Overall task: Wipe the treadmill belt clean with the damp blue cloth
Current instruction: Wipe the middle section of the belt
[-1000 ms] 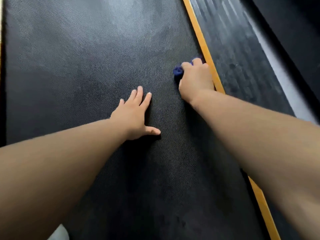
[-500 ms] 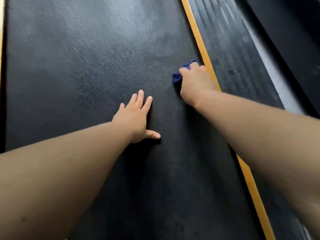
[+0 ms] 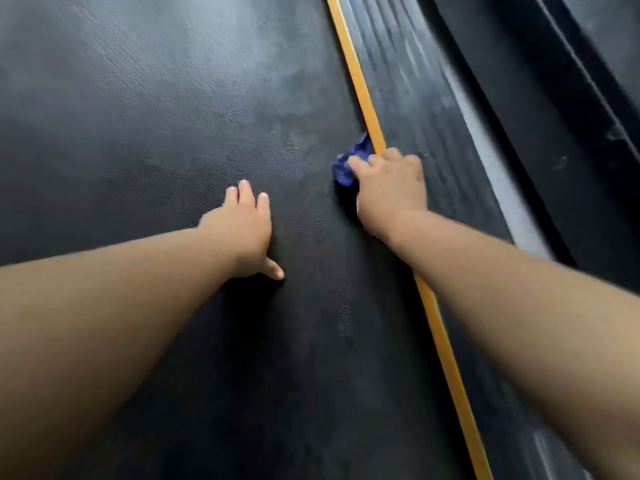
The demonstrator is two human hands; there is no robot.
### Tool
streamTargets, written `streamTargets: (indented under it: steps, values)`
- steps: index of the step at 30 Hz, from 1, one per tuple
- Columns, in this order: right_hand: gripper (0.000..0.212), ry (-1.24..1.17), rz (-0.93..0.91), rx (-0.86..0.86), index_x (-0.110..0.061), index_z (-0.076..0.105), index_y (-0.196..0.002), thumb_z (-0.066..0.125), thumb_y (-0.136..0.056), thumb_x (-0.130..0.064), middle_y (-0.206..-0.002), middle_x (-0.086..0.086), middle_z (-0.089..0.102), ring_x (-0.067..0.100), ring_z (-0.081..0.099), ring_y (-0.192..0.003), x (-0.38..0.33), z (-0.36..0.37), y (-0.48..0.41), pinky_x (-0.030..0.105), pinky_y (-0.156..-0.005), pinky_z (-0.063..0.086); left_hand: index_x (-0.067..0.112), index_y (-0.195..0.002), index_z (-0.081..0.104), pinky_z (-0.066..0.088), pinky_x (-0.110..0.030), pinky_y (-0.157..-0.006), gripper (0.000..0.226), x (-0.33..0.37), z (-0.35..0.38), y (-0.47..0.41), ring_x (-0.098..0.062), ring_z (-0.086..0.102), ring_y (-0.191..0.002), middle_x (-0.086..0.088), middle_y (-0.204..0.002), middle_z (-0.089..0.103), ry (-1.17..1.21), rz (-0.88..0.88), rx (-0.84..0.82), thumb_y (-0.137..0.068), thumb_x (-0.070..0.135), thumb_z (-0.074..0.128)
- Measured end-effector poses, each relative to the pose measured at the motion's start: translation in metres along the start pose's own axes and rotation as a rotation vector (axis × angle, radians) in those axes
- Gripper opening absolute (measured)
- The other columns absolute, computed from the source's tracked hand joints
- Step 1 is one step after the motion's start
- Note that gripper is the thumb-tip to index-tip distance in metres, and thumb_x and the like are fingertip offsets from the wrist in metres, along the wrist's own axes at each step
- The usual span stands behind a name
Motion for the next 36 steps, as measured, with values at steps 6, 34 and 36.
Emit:
streamTargets:
  steps: [6,34,36]
  values:
    - [0.031,0.061,-0.223,-0.116,-0.022,0.06,-0.105,0.059,-0.079,-0.041,-0.103,0.001,0.063,0.025,0.048,-0.108,0.011,-0.013,0.051,0.037,-0.082,0.031,0.022,-0.149,-0.002,0.027,-0.068,-0.103,0.135,0.022,-0.008,0.004,-0.046,-0.001,-0.142,-0.018,-0.155,-0.008,0.104,0.027,0.007,-0.049,0.077,0.071]
    - [0.021,-0.304,-0.041,-0.346,-0.017,0.059,-0.099,0.058,-0.078,-0.018,-0.102,0.004,0.058,0.027,0.053,-0.101,0.005,-0.008,0.099,0.038,-0.078,0.051,0.03,-0.15,-0.005,0.021,-0.072,-0.103,0.13,0.026,0.006,0.003,-0.042,-0.013,-0.141,-0.012,-0.155,-0.02,0.142,0.058,0.009,-0.055,0.07,0.074]
    - [0.017,-0.329,-0.033,-0.393,-0.017,0.061,-0.094,0.057,-0.078,-0.021,-0.096,0.004,0.06,0.028,0.057,-0.097,0.01,-0.013,0.087,0.036,-0.074,0.051,0.031,-0.149,-0.005,0.022,-0.07,-0.103,0.129,0.024,0.006,0.004,-0.041,-0.012,-0.142,-0.011,-0.156,-0.018,0.147,0.06,0.035,-0.055,0.071,0.073]
Point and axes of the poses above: each hand's wrist, its own y-axis away from the middle knuckle, its own z-axis out of the palm, x = y × z, the point moved 4 cm from there along -y, towards the middle knuckle
